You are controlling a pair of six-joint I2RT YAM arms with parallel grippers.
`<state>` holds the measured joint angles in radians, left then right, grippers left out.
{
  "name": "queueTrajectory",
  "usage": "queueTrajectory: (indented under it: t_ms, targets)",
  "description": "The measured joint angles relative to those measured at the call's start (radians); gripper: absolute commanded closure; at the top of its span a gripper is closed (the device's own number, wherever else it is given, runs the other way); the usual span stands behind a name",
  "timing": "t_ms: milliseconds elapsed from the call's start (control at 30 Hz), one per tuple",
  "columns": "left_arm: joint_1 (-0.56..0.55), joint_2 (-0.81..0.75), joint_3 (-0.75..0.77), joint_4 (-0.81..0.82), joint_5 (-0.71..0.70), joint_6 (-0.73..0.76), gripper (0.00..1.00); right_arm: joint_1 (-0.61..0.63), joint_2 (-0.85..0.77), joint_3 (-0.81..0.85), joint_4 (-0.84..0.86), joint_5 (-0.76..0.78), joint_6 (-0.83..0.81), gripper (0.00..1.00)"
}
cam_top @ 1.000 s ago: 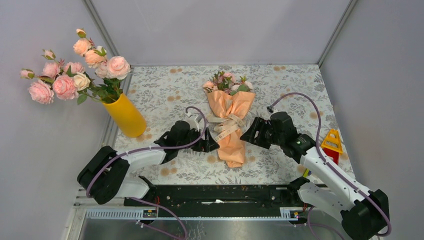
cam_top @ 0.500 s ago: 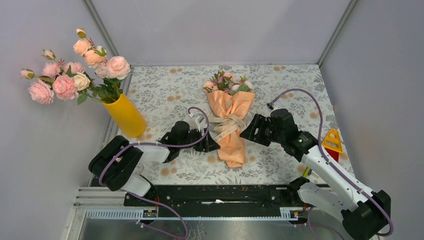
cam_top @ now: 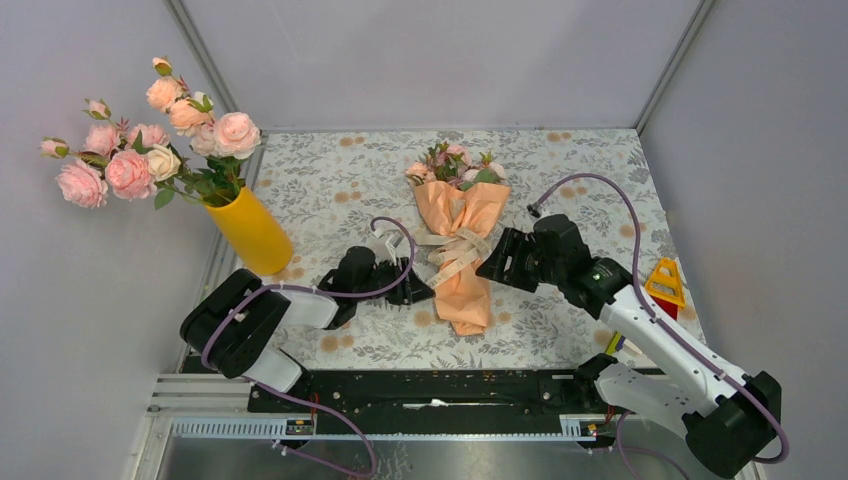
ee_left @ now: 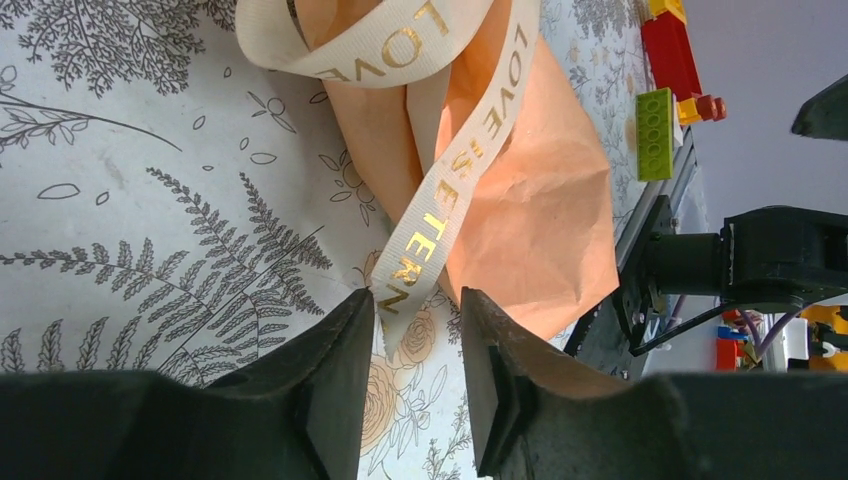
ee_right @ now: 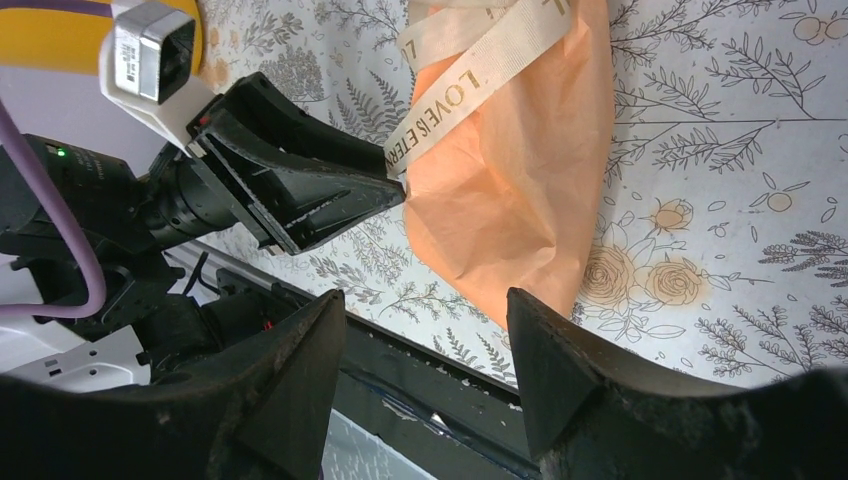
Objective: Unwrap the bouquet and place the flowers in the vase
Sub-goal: Untie the ribbon from the wrapping paper.
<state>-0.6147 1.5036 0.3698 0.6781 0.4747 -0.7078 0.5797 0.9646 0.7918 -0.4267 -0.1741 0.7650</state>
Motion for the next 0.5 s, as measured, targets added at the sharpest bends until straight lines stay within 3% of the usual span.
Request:
queueTrajectory:
  t_ms: [333,500]
  targets:
    - [0.001,-0.027,-0.002,-0.002,0.002,-0.008,1.0,0.029,0.04,0.008,-0.01,0.001,0.0,0.33]
    - [0.001,-0.041,-0.008,0.0,0.009,-0.014,1.0,0.037,0.055,0.013,-0.01,0.005,0.0,0.33]
